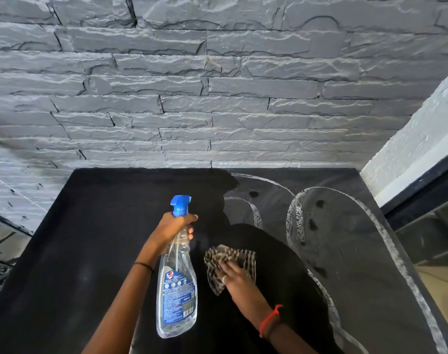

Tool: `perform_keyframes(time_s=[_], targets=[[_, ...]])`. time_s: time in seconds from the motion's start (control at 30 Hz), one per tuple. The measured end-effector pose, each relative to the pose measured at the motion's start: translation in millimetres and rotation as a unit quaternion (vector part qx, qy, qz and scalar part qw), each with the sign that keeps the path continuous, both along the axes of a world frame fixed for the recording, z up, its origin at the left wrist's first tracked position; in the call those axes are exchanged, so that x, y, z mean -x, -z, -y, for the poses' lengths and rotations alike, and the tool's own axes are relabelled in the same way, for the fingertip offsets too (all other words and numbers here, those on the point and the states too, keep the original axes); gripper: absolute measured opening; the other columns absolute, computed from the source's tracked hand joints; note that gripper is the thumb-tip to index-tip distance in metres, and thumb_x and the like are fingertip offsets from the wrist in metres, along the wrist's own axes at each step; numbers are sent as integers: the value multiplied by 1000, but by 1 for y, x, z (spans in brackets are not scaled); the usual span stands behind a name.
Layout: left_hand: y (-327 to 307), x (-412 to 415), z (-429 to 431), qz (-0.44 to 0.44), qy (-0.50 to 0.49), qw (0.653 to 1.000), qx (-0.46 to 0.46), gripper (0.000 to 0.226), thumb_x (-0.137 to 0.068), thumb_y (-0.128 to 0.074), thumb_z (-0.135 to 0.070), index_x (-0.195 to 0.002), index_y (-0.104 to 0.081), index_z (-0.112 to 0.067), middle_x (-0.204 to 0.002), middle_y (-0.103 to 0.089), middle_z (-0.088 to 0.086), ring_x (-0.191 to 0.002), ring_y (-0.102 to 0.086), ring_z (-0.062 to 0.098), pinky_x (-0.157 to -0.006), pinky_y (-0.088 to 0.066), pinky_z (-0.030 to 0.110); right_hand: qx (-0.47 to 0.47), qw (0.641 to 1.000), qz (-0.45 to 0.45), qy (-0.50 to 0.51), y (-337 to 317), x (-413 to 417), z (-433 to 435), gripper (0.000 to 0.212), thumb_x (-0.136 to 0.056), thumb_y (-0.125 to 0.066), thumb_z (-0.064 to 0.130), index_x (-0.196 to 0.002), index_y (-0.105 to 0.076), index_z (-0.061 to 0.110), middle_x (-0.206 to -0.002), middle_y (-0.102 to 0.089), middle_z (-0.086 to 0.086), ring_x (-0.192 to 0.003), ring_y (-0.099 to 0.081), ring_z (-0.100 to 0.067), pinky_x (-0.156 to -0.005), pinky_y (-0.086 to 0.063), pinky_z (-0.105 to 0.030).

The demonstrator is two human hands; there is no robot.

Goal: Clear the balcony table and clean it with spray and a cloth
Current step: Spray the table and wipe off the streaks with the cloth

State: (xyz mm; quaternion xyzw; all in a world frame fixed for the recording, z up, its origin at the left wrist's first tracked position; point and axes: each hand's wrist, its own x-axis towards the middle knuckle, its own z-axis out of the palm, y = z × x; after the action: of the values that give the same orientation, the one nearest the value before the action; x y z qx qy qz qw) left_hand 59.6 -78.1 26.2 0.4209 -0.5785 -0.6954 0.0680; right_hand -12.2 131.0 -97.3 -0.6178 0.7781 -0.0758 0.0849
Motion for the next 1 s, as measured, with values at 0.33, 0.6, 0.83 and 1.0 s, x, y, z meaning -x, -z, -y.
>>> perform_keyframes(time_s=[0.33, 0.6, 0.83, 1.0], targets=[[19, 20, -12, 14, 29, 999, -14, 14, -84, -66, -12, -86, -54, -4, -55, -56, 6, -47, -55, 18, -49, -48, 28, 1, 994, -109, -19, 34, 50, -122, 49, -103, 0, 22, -146, -22, 33, -158, 8, 5, -144, 4, -9, -108, -20, -22], [26, 67, -34, 24, 37, 999, -4, 15, -82, -66, -10, -75, -54, -5, -52, -54, 7, -43, -51, 20, -47, -44, 28, -18, 997, -72, -2, 42, 54, -122, 45, -103, -5, 27, -137, -32, 39, -158, 6, 7, -143, 1, -5, -109, -16, -21], [19, 93, -46, 58, 70, 995, 36, 9, -78, -61, -8, -76, -54, -3, -52, -57, 5, -43, -53, 19, -46, -45, 27, -27, 998, -62, 9, 49, 53, -119, 50, -102, -1, 28, -119, -48, 35, -157, 8, 10, -143, 3, -3, -107, -12, -20], [13, 106, -55, 51, 71, 995, 48, 9, -79, -64, -9, -77, -55, -6, -52, -58, 5, -43, -53, 18, -46, -46, 25, 72, 990, -115, 27, 30, 47, -112, 73, -102, 0, 26, -95, -72, 36, -157, 10, 9, -143, 8, -7, -113, 1, -20]])
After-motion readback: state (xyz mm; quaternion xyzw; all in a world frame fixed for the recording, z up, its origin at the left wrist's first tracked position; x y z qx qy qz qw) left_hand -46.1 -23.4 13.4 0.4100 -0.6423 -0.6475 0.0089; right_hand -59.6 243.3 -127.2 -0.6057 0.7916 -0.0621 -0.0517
